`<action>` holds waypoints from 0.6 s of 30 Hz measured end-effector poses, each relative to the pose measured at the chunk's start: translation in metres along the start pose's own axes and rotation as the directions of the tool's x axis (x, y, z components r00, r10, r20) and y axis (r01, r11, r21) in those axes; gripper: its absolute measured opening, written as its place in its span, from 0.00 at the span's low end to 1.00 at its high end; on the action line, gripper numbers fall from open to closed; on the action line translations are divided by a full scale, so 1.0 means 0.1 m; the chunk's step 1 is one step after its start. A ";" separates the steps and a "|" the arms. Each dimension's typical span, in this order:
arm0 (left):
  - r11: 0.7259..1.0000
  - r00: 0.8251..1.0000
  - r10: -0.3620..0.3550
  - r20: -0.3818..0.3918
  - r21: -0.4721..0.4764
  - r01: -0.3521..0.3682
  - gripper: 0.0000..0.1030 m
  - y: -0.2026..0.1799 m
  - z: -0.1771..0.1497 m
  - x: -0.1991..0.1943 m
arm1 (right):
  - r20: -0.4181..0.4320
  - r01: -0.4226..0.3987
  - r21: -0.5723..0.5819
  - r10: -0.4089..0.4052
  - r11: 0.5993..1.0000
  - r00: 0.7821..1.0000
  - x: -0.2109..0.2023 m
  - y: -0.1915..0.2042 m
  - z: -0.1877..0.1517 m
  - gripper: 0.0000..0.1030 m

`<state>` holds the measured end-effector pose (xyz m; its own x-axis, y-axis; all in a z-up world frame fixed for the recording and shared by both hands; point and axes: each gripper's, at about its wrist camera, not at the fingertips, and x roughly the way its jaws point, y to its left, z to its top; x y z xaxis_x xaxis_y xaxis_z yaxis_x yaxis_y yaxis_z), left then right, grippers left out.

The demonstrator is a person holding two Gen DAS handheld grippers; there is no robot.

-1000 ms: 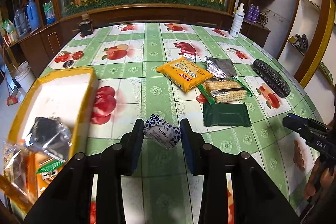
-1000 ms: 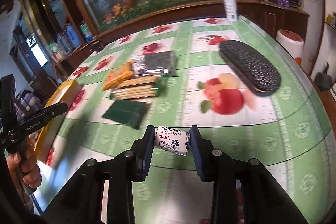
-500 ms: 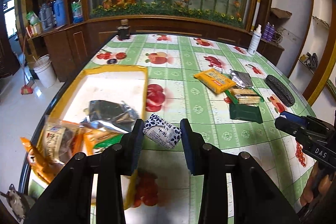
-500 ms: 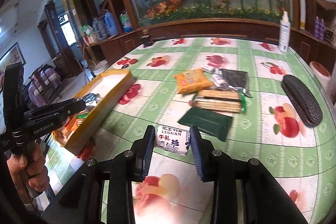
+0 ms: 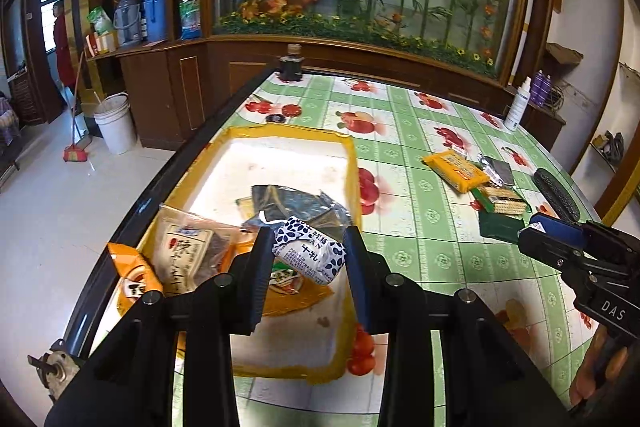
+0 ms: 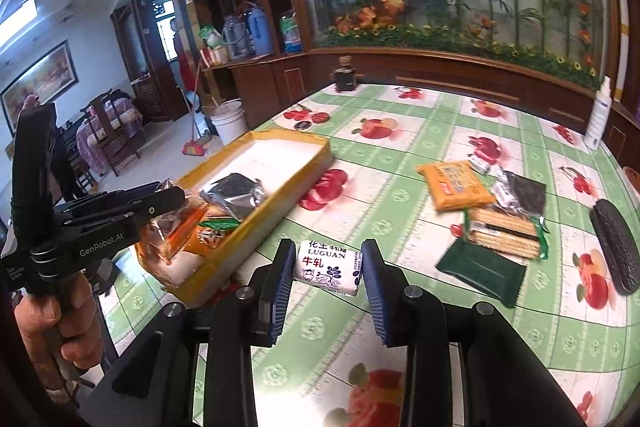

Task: Organize snacks
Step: 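Carry the two small candy packs with both tools over the tray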

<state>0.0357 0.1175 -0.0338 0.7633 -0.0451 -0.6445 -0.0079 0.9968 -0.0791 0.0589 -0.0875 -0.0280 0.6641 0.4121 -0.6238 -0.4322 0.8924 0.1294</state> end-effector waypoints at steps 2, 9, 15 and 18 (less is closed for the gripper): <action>1.000 1.000 0.008 0.003 -0.012 -0.008 0.32 0.08 0.00 -0.01 | -0.002 -0.013 -0.016 0.013 1.000 1.000 0.04 0.10 0.03 0.34; 0.998 0.999 0.047 0.005 -0.049 -0.046 0.32 0.33 -0.03 -0.01 | -0.026 -0.074 -0.027 0.074 0.997 0.997 0.27 0.33 0.11 0.34; 0.994 0.998 0.069 -0.014 -0.081 -0.070 0.32 0.54 -0.07 0.04 | -0.057 -0.161 -0.025 0.159 0.987 0.986 0.61 0.56 0.24 0.34; 0.993 0.996 0.085 -0.022 -0.079 -0.086 0.32 0.57 -0.09 0.08 | -0.080 -0.192 -0.034 0.189 0.981 0.979 0.80 0.72 0.28 0.33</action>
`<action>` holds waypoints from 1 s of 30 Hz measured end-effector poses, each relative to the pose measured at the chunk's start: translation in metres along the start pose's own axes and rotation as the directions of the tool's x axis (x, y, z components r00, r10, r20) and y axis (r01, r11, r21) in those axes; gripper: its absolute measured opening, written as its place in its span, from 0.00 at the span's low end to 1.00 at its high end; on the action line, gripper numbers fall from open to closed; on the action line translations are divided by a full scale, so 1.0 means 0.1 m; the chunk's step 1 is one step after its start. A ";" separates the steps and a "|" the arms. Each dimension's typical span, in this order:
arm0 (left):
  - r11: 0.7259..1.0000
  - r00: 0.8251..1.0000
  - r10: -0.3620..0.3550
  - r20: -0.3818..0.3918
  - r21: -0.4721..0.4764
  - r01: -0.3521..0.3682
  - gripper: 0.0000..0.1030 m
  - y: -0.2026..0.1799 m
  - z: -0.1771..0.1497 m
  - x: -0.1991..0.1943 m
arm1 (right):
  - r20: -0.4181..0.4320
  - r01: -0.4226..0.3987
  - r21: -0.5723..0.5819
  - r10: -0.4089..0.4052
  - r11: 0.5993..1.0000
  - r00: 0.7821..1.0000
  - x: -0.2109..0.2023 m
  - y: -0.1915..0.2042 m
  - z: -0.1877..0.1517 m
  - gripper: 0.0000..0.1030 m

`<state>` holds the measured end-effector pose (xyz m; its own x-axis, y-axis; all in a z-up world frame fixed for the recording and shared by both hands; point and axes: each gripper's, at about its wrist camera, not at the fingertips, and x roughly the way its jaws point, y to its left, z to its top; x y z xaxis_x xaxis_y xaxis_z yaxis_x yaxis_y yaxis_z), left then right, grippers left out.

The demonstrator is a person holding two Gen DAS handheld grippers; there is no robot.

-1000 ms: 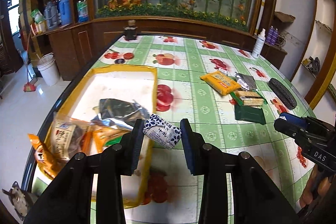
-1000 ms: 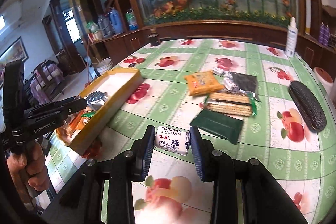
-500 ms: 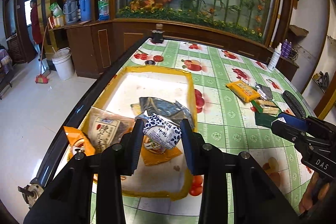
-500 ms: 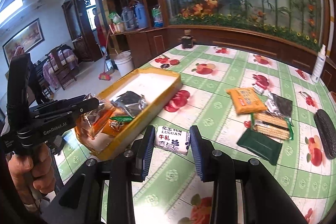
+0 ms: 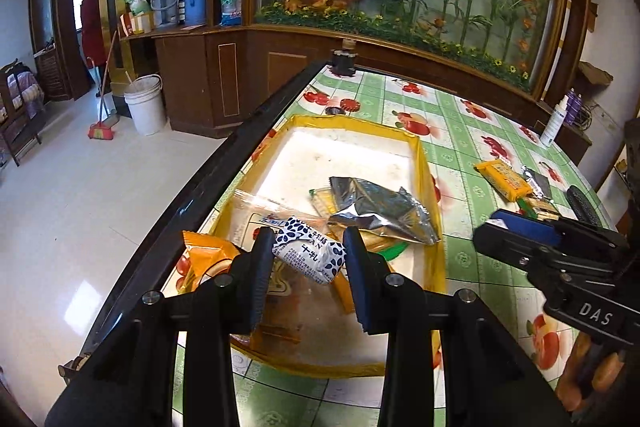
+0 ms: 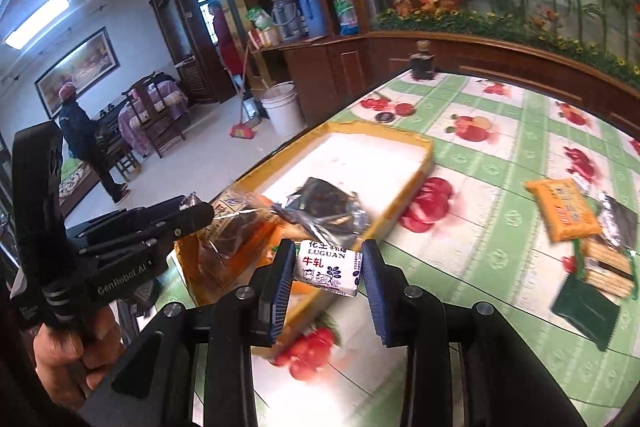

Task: Organize snacks
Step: 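Carry the two small candy packs with both tools over the tray, then open both tools to drop the candy packs into the tray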

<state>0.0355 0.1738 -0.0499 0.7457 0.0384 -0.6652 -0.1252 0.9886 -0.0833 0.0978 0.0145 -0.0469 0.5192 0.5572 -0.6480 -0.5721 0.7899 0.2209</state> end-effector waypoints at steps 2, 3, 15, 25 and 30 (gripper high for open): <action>1.000 1.000 0.017 -0.003 0.007 -0.017 0.32 0.01 0.00 0.03 | -0.016 -0.016 -0.005 0.016 1.000 1.000 0.14 0.06 0.03 0.33; 0.999 0.999 0.031 -0.004 0.012 -0.031 0.32 0.01 0.00 0.04 | -0.022 -0.021 -0.008 0.021 1.000 1.000 0.20 0.08 0.05 0.33; 0.993 0.993 0.112 -0.030 0.039 -0.111 0.32 0.05 0.00 0.28 | -0.072 -0.011 0.002 0.012 1.000 0.997 0.66 0.07 0.15 0.34; 0.989 0.990 0.141 -0.029 0.059 -0.139 0.32 0.02 0.03 0.31 | -0.091 -0.005 0.023 0.007 1.000 0.996 0.91 -0.03 0.24 0.36; 0.991 0.991 0.132 -0.032 0.041 -0.131 0.47 0.04 0.05 0.29 | -0.095 -0.017 0.050 0.022 0.999 0.995 0.94 -0.08 0.23 0.43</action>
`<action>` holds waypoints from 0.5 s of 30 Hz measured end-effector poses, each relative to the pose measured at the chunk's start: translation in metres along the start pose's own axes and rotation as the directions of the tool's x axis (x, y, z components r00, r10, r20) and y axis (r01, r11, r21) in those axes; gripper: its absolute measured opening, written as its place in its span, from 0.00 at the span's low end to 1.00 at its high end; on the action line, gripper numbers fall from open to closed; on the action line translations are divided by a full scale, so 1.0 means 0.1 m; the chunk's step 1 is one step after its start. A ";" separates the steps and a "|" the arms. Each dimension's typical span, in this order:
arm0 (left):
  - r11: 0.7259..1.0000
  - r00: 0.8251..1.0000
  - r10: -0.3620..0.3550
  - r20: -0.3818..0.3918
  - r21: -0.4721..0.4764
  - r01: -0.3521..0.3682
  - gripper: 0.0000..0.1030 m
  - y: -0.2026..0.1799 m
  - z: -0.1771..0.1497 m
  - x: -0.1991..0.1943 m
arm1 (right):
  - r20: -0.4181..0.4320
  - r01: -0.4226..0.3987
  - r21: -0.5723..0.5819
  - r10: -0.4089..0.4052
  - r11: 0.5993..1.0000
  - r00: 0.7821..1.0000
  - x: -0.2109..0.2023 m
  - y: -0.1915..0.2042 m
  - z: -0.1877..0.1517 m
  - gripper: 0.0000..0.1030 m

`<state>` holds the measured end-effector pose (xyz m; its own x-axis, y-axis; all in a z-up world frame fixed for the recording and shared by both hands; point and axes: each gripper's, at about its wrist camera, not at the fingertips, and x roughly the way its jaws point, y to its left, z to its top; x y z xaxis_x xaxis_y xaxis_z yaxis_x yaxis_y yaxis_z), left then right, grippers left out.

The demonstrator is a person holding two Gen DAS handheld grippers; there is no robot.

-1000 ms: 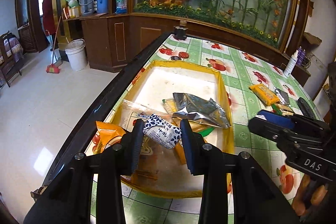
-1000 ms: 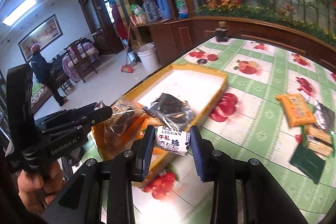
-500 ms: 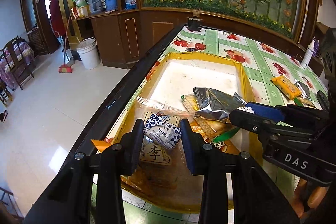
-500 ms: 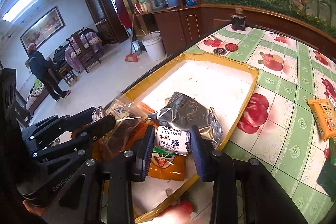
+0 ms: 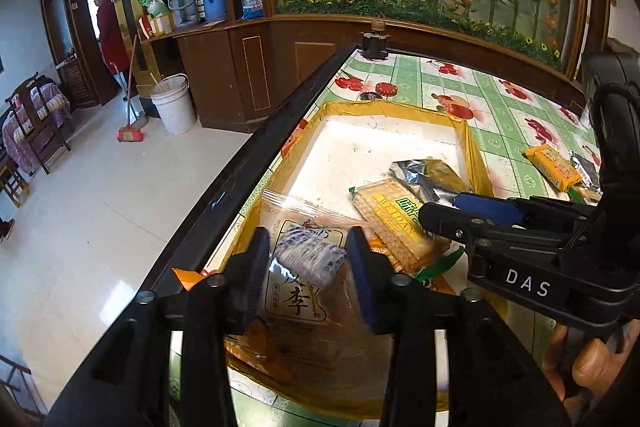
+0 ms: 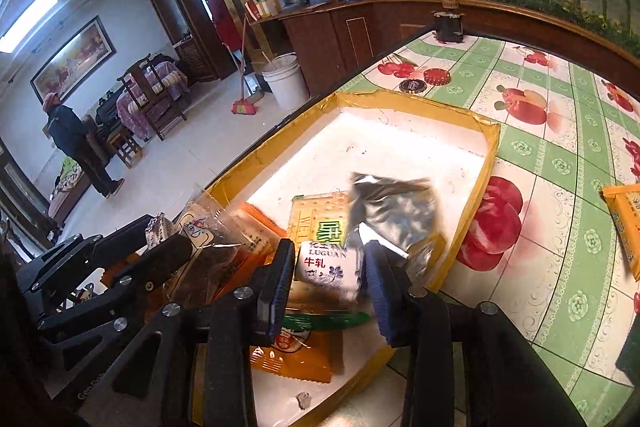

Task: Organize snacks
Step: 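Open both tools to drop the candy packs into the tray, then withdraw both tools toward the yellow cracker packs on the table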

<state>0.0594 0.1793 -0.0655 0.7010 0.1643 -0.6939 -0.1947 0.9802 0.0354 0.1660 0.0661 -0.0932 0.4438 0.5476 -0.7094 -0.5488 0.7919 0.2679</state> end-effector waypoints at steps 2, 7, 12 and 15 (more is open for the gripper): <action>1.000 1.000 0.006 0.008 -0.002 -0.006 0.70 0.01 0.01 -0.03 | 0.009 0.002 0.009 -0.002 1.000 1.000 -0.04 -0.01 0.00 0.50; 0.999 0.999 0.037 0.033 0.018 -0.038 0.73 -0.04 0.02 -0.11 | 0.055 -0.001 0.038 -0.001 0.999 0.999 -0.24 -0.08 0.00 0.61; 0.999 0.998 0.041 0.054 0.031 -0.043 0.73 -0.09 0.03 -0.21 | 0.102 0.008 0.066 -0.015 0.998 0.995 -0.51 -0.19 -0.04 0.67; 0.998 0.997 0.037 0.066 0.041 -0.040 0.73 -0.16 0.03 -0.26 | 0.116 0.019 0.086 -0.029 0.996 0.993 -0.65 -0.28 -0.10 0.68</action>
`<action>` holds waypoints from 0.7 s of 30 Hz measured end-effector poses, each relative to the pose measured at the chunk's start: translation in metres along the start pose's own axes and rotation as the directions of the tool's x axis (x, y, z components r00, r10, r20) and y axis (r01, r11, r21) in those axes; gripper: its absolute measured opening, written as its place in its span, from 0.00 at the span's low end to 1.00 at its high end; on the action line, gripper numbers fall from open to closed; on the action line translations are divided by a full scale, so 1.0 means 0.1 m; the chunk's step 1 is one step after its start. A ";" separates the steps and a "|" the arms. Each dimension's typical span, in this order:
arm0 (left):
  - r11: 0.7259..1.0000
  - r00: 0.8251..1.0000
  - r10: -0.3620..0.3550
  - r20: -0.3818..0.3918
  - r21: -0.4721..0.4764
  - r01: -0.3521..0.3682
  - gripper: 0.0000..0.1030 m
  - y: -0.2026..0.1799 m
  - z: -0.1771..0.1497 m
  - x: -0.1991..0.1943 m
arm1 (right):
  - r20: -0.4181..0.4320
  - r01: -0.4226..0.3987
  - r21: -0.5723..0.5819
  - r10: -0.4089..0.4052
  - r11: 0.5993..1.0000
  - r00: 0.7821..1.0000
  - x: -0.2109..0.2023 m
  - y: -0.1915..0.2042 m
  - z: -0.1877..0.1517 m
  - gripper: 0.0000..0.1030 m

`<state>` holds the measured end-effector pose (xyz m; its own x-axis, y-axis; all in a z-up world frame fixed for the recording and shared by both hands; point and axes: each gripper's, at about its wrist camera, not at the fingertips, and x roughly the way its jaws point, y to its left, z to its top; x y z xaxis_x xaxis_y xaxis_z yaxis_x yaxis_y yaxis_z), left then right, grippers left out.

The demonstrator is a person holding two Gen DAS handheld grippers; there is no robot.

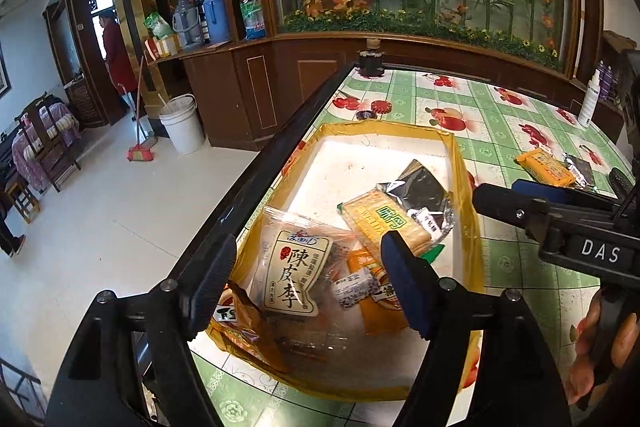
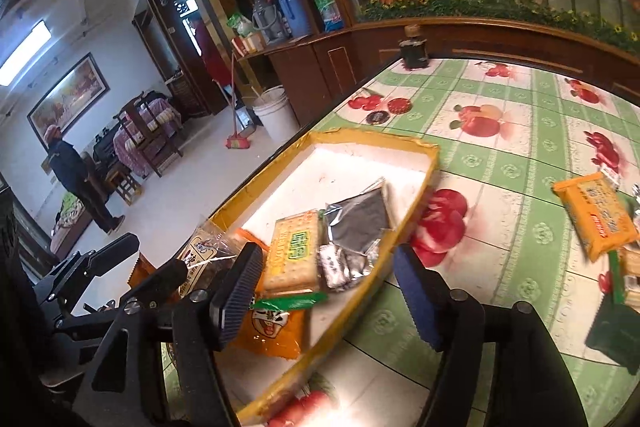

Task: Organize snacks
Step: 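Withdraw both tools toward the yellow cracker packs on the table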

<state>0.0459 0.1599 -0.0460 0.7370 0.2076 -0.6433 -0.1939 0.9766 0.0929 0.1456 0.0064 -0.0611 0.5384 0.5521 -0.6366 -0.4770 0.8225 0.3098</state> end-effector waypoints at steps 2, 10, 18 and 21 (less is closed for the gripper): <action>1.000 1.000 -0.004 0.005 0.006 0.003 0.73 -0.04 0.01 -0.04 | 0.004 0.010 0.009 -0.010 1.000 1.000 -0.07 -0.06 -0.03 0.69; 0.999 1.000 -0.015 0.025 0.032 0.015 0.77 -0.23 0.04 -0.18 | 0.017 0.048 0.048 -0.049 0.998 0.999 -0.33 -0.32 -0.18 0.76; 0.996 0.997 -0.079 0.014 0.044 0.078 0.78 -0.45 0.01 -0.22 | 0.020 0.117 0.108 -0.119 0.987 0.993 -0.70 -0.75 -0.53 0.79; 0.992 0.994 -0.105 -0.002 0.066 0.105 0.78 -0.61 -0.01 -0.21 | 0.013 0.150 0.145 -0.153 0.978 0.988 -0.83 -0.97 -0.66 0.79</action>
<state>0.0421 0.0962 -0.0390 0.7520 0.1036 -0.6510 -0.0722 0.9946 0.0750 0.1009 -0.1280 -0.0851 0.6143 0.4211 -0.6673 -0.2848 0.9070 0.3102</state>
